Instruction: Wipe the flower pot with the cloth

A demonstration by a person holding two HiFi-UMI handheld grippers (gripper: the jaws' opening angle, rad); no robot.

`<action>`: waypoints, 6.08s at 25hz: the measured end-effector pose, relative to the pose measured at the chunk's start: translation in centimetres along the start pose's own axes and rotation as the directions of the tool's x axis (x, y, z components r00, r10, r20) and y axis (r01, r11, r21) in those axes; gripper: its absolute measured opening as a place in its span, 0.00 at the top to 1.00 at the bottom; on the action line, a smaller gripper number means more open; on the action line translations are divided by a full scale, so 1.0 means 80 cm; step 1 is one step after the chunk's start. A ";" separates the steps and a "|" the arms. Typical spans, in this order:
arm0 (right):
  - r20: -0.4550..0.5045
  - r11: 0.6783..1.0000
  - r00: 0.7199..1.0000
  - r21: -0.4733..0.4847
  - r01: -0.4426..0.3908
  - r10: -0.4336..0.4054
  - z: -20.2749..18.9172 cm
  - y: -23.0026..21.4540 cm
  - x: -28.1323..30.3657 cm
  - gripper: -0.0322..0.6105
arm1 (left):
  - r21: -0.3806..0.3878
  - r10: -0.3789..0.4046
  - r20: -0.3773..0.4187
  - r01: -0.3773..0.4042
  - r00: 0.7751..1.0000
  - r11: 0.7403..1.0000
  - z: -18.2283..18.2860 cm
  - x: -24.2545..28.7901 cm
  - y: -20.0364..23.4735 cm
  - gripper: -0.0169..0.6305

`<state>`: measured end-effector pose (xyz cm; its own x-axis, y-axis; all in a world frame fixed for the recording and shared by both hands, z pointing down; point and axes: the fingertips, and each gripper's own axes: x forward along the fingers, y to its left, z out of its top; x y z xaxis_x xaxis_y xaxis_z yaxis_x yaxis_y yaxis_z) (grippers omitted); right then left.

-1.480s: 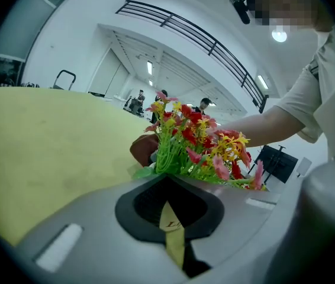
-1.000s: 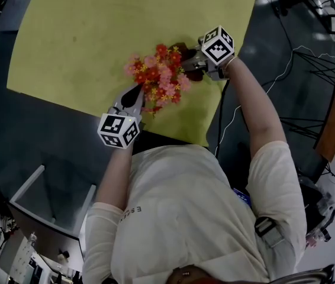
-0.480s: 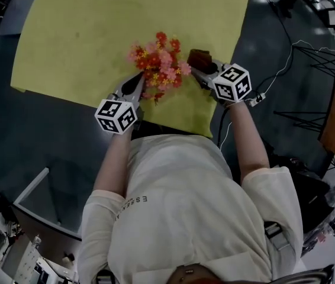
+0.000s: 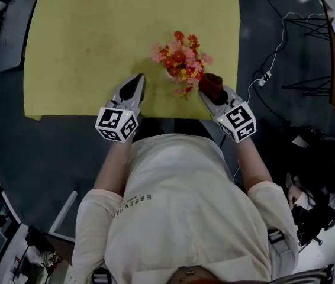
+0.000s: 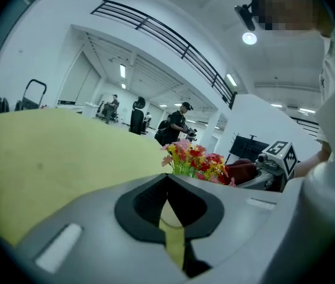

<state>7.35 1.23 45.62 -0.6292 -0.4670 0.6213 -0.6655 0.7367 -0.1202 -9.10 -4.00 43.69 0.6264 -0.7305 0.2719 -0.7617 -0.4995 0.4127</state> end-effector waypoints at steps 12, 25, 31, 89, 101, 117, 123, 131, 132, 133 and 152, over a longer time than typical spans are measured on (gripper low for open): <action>0.033 0.983 0.996 0.170 0.076 -0.083 0.022 0.141 0.091 0.88 | 0.146 -0.153 -0.119 0.169 0.981 0.975 -0.013 -0.080 0.034 0.96; -0.051 0.865 0.952 0.406 0.295 -0.301 0.048 0.093 0.222 0.88 | 0.102 -0.145 -0.132 0.159 0.981 0.982 -0.032 -0.095 0.077 0.96; -0.050 0.760 0.917 0.544 0.357 -0.395 0.055 0.066 0.245 0.88 | 0.084 -0.134 -0.144 0.147 0.981 0.986 -0.043 -0.094 0.086 0.96; -0.254 0.697 0.840 0.472 0.540 -0.479 -0.132 0.000 0.030 0.87 | 0.269 -0.385 -0.241 0.442 0.891 0.856 -0.076 0.006 -0.030 0.95; -0.157 0.763 0.915 0.510 0.397 -0.371 -0.103 -0.115 0.020 0.87 | 0.451 -0.336 -0.319 0.454 0.886 0.768 -0.099 0.101 -0.054 0.41; -0.125 0.742 0.946 0.594 0.312 -0.298 -0.107 -0.144 0.009 0.88 | 0.375 -0.562 -0.383 0.679 0.733 0.630 -0.117 0.144 -0.082 0.11; -0.133 0.752 0.947 0.579 0.315 -0.294 -0.110 -0.141 0.008 0.88 | 0.380 -0.571 -0.464 0.735 0.677 0.562 -0.129 0.156 -0.089 0.11; -0.133 0.767 0.950 0.563 0.308 -0.284 -0.107 -0.137 0.014 0.88 | 0.399 -0.531 -0.466 0.704 0.707 0.587 -0.129 0.161 -0.086 0.14; -0.134 0.775 0.950 0.552 0.309 -0.283 -0.105 -0.136 0.016 0.88 | 0.405 -0.520 -0.465 0.694 0.717 0.595 -0.128 0.160 -0.085 0.14; -0.134 0.782 0.950 0.541 0.309 -0.283 -0.102 -0.137 0.017 0.88 | 0.408 -0.513 -0.458 0.684 0.726 0.604 -0.124 0.158 -0.085 0.14; 0.186 0.982 0.980 0.183 0.042 -0.077 0.095 -0.043 0.092 0.88 | 0.275 -0.411 -0.216 0.459 0.886 0.845 0.086 0.106 -0.103 0.13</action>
<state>1.97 -8.43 44.75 -0.6398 -0.6051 0.4738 -0.7538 0.6141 -0.2337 1.36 -9.26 36.57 0.9035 -0.3413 0.2592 -0.4016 -0.8854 0.2340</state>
